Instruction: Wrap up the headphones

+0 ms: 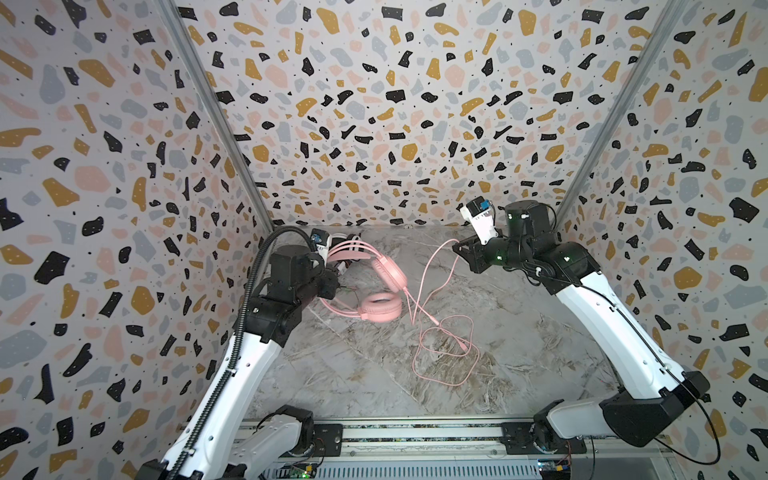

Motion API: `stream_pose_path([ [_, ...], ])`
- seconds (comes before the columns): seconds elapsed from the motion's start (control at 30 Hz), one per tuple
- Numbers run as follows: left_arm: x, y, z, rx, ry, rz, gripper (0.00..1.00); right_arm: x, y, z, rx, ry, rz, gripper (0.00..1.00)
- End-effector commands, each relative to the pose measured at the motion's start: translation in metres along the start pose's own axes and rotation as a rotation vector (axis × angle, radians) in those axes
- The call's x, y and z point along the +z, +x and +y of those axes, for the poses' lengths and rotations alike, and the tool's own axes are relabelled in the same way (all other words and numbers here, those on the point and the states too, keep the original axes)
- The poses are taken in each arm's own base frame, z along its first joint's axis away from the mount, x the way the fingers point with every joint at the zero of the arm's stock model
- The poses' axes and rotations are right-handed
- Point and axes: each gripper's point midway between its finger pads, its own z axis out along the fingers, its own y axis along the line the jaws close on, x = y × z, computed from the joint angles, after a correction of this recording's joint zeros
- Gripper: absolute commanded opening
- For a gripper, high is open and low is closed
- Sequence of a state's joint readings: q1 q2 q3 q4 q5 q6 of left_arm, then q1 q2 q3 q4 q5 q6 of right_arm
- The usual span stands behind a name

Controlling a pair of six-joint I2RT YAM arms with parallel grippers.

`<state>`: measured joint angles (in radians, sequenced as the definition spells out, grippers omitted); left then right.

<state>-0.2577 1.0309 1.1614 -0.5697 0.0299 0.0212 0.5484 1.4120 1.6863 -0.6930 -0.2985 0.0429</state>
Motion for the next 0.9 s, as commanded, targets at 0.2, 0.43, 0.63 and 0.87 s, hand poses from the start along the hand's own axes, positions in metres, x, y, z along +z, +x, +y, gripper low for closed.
stream_pose_path([
  [0.2,0.009,-0.005,-0.074,0.042,0.339,0.021,0.00,0.015,-0.056,0.038,-0.145,-0.059,-0.107,0.13],
  [0.43,0.003,0.006,-0.119,0.081,0.504,0.072,0.00,0.039,-0.051,0.006,-0.087,0.017,-0.069,0.12],
  [0.63,-0.030,-0.025,-0.129,0.059,0.586,-0.082,0.00,0.050,-0.022,-0.045,0.037,0.081,-0.015,0.12],
  [0.87,-0.065,-0.065,-0.143,0.015,0.710,-0.231,0.00,0.056,0.005,-0.053,0.079,0.076,0.007,0.12],
])
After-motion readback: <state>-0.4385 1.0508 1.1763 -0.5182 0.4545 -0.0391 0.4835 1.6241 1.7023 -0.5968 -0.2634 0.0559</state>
